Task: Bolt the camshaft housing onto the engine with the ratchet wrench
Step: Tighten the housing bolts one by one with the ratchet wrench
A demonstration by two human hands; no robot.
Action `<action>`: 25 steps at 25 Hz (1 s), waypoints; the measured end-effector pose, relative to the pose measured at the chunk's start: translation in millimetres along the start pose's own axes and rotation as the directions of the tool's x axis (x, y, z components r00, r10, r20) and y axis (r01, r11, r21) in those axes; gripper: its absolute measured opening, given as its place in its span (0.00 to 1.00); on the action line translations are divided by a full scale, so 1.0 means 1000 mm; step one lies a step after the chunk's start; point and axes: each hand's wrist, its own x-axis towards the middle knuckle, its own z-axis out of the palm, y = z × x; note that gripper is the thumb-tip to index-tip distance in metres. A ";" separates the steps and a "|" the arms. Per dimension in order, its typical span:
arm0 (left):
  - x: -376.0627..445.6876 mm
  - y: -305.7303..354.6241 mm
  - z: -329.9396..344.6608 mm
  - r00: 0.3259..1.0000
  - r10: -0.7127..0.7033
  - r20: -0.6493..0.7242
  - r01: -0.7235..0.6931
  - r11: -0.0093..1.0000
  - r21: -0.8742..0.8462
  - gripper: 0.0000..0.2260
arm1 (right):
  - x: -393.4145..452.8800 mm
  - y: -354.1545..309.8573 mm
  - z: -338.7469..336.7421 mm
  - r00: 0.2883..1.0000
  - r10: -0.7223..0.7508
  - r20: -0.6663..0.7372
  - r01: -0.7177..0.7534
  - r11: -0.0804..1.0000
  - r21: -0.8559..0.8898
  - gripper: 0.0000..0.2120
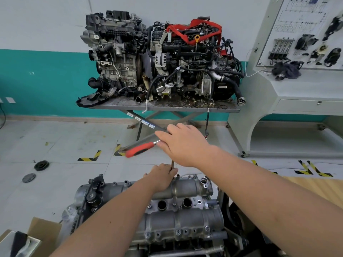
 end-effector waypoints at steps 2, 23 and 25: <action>0.004 -0.003 0.001 1.000 -0.010 0.021 0.009 1.000 0.010 0.12 | 0.016 -0.002 -0.010 0.979 0.123 0.163 -0.148 0.977 0.152 0.18; 0.002 0.006 -0.008 1.000 0.000 0.013 0.000 0.999 0.034 0.13 | -0.017 -0.038 0.029 0.778 0.561 0.281 0.089 -0.542 0.836 0.14; 0.001 0.011 -0.008 1.000 -0.010 0.020 0.009 0.997 0.071 0.13 | -0.019 -0.046 0.035 0.710 0.699 0.080 0.026 -0.140 0.990 0.11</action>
